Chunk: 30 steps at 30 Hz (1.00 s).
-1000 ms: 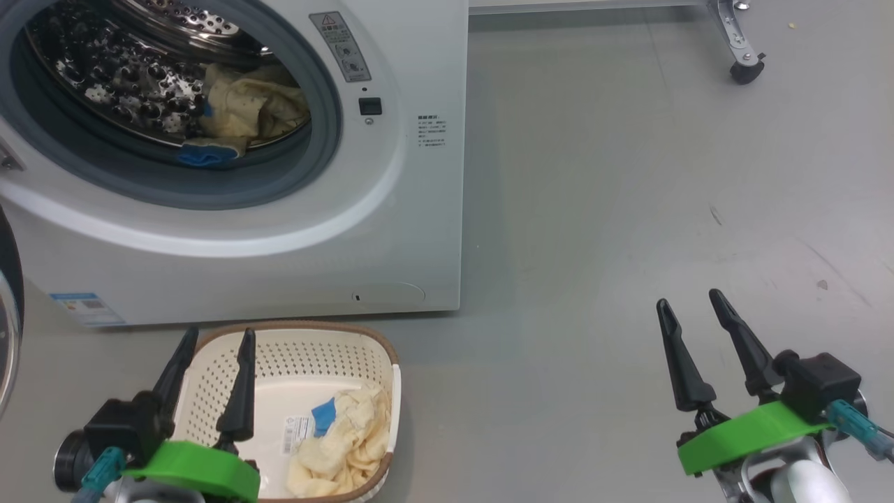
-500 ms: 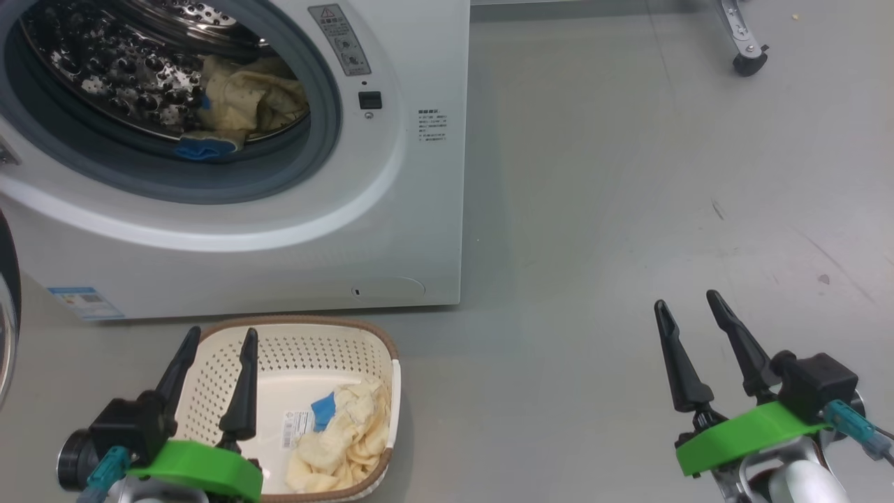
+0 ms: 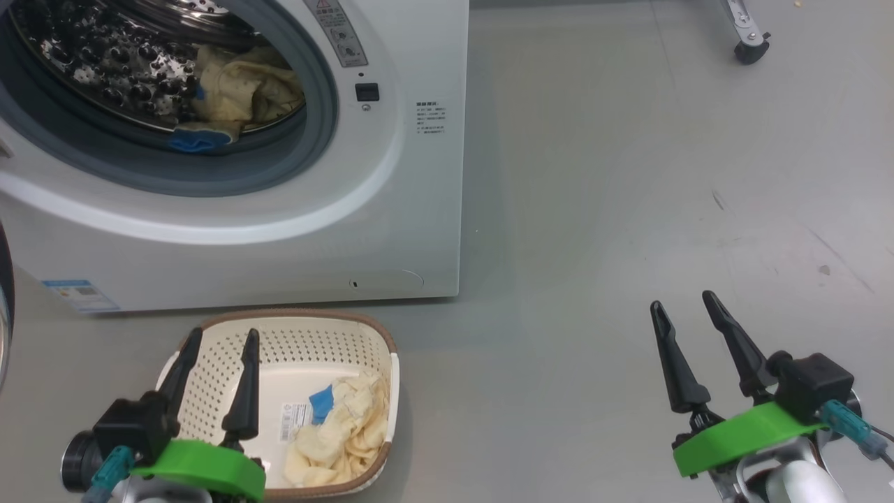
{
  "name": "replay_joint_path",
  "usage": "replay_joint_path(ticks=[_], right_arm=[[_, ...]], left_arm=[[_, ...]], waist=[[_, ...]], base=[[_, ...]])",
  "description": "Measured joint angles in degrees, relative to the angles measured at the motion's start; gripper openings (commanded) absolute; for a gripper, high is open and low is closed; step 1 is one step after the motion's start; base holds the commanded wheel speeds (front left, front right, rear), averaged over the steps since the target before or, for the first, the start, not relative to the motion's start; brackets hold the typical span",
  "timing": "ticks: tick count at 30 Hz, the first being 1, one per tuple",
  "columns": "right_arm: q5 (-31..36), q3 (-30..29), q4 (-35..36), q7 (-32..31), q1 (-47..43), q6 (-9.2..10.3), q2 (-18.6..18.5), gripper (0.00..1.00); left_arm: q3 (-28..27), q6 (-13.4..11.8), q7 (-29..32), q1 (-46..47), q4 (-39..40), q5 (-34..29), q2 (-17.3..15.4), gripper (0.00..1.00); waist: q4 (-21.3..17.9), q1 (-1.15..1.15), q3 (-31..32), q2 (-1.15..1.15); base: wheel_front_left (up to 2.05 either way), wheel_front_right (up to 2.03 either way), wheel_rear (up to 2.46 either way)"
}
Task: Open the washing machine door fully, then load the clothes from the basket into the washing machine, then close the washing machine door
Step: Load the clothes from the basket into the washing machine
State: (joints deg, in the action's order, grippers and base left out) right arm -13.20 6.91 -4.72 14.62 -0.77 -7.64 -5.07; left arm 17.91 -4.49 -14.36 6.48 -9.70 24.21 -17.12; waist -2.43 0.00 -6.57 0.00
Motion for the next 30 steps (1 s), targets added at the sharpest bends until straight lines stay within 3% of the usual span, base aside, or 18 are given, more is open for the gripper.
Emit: replay_joint_path(ticks=[14,24,30], right_arm=[[0.0,0.2,0.4,0.0,1.3,0.00,0.0,1.00],[0.0,0.8,1.5,0.0,7.3,0.00,-0.1,1.00],[0.1,1.5,1.6,0.0,10.4,0.00,-0.1,1.00]], left_arm=[[-0.7,0.7,0.9,3.1,-1.8,-0.6,-0.2,1.00],[-1.2,3.1,6.6,17.8,-5.9,-0.4,-3.4,1.00],[-2.8,5.5,12.0,32.2,-13.4,-0.4,-6.4,1.00]], waist=[[-0.3,0.00,-4.2,0.00],[-0.9,0.02,-13.4,0.00],[-2.0,0.02,-20.2,0.00]], base=[[0.00,0.00,0.00],[0.00,0.00,0.00],[0.00,0.00,0.00]])
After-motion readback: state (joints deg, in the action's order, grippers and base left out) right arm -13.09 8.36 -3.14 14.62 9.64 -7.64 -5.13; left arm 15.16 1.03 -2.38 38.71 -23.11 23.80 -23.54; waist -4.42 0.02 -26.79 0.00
